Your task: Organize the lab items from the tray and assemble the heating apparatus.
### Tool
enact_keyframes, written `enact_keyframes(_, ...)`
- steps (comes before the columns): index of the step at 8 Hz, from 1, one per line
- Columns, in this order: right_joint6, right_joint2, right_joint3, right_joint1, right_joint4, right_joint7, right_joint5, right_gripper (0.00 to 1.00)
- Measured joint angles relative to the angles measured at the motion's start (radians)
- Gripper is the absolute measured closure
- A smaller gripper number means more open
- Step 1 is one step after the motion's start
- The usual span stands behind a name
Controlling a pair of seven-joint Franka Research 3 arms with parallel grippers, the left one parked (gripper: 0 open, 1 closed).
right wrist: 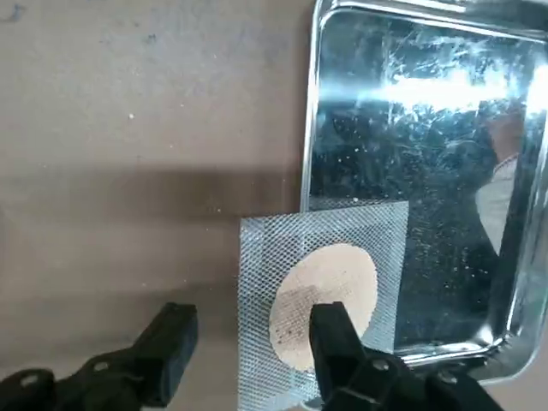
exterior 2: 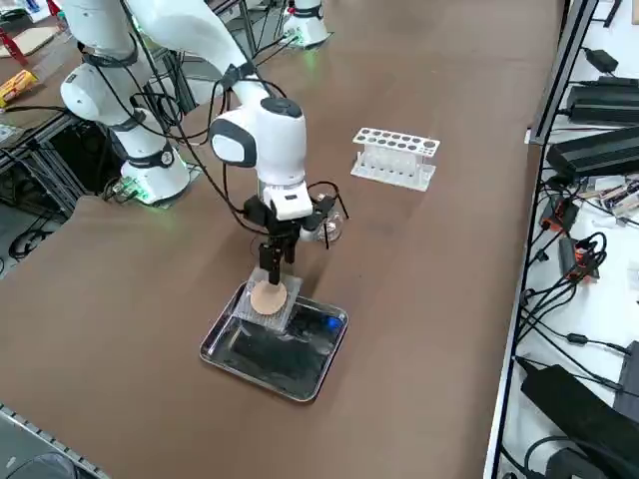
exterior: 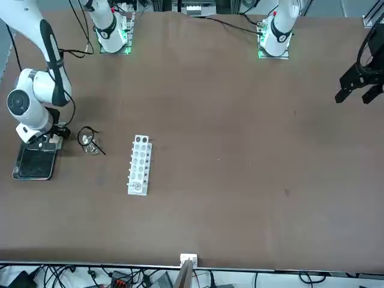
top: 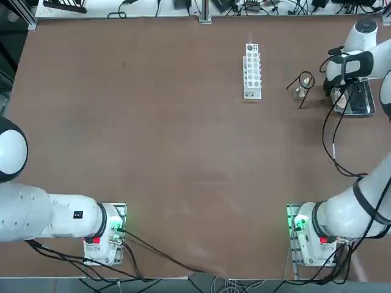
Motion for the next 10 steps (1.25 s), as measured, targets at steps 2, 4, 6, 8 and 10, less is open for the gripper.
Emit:
enact_keyframes(2, 0.013, 0.021, 0.000, 0.000, 0.000, 0.000, -0.001, 0.24)
enact_keyframes(4, 0.015, 0.031, 0.000, 0.000, 0.000, 0.000, -0.006, 0.31)
enact_keyframes(6, 0.018, 0.042, 0.000, 0.000, 0.001, -0.001, -0.048, 0.34)
enact_keyframes(8, 0.025, 0.055, 0.000, 0.000, 0.007, -0.001, -0.090, 0.34)
enact_keyframes(10, 0.025, 0.063, 0.000, -0.001, 0.015, -0.001, -0.106, 0.35)
